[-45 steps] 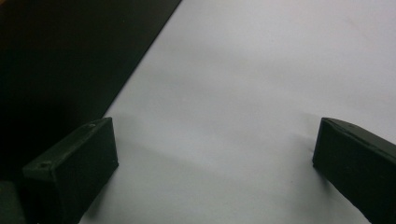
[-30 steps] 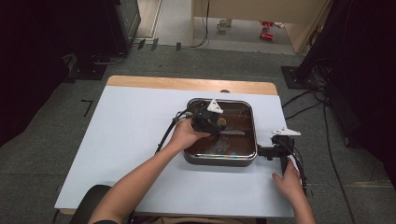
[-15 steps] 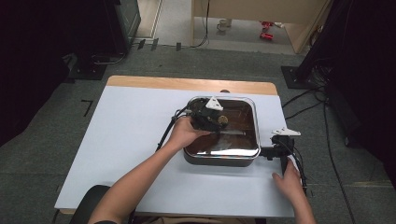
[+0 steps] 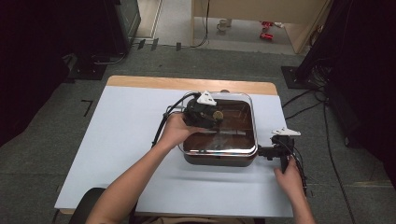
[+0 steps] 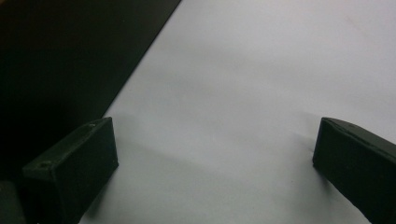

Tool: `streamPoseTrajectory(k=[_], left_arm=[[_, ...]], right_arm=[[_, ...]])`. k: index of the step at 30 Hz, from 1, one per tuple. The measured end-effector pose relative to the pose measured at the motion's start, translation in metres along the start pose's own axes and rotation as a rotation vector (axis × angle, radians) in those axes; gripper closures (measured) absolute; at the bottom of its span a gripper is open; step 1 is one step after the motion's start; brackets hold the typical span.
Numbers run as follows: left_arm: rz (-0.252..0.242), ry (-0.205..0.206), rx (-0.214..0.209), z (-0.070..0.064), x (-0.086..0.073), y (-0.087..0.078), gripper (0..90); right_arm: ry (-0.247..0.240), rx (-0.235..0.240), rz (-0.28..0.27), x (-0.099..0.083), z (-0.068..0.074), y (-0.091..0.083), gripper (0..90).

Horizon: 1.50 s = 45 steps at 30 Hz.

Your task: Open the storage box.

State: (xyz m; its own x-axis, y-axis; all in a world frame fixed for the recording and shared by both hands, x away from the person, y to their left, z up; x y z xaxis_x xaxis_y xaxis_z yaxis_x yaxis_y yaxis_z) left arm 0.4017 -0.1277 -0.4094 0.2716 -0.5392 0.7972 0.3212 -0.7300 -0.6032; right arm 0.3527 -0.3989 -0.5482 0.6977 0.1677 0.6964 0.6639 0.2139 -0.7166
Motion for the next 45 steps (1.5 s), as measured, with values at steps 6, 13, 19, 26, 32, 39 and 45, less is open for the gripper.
streamPoseTrajectory(k=[6,13,19,26,32,39,45], left_arm=[[-0.011,-0.036,0.037,0.014,-0.008,-0.018,59.0],[-0.007,-0.075,0.084,0.029,-0.023,-0.042,59.0],[-0.004,-0.128,0.133,0.044,-0.037,-0.065,59.0],[-0.02,-0.182,0.191,0.06,-0.053,-0.087,59.0],[-0.003,-0.23,0.234,0.075,-0.075,-0.107,59.0],[-0.014,-0.287,0.285,0.097,-0.095,-0.125,59.0],[-0.004,-0.338,0.316,0.117,-0.112,-0.134,59.0]], right_arm=[[0.0,0.0,0.0,0.0,0.0,0.0,0.0],[0.0,0.0,0.0,0.0,0.0,0.0,0.0],[0.001,0.001,-0.001,0.0,0.0,0.0,0.0],[0.002,0.001,-0.001,0.0,0.0,0.0,0.0],[0.001,0.001,0.0,0.0,0.0,0.0,0.0],[-0.001,0.0,-0.001,0.0,0.0,0.0,0.0],[-0.002,0.0,-0.001,0.0,0.0,0.0,0.0]])
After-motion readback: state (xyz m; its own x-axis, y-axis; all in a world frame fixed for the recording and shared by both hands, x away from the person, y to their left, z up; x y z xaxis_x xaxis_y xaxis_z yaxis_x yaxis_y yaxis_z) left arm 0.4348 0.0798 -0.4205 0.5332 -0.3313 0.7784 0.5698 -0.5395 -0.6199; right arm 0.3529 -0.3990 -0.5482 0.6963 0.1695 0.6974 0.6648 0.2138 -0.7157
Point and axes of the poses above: each handheld gripper's, and its own axes: y roughly forward along the jaws, x roughly out of its top, z roughly to its left, the point moved 6 cm from there along y, roughly forward along the jaws, and after that the axes turned 1 degree about x, right-handed, at the moved point
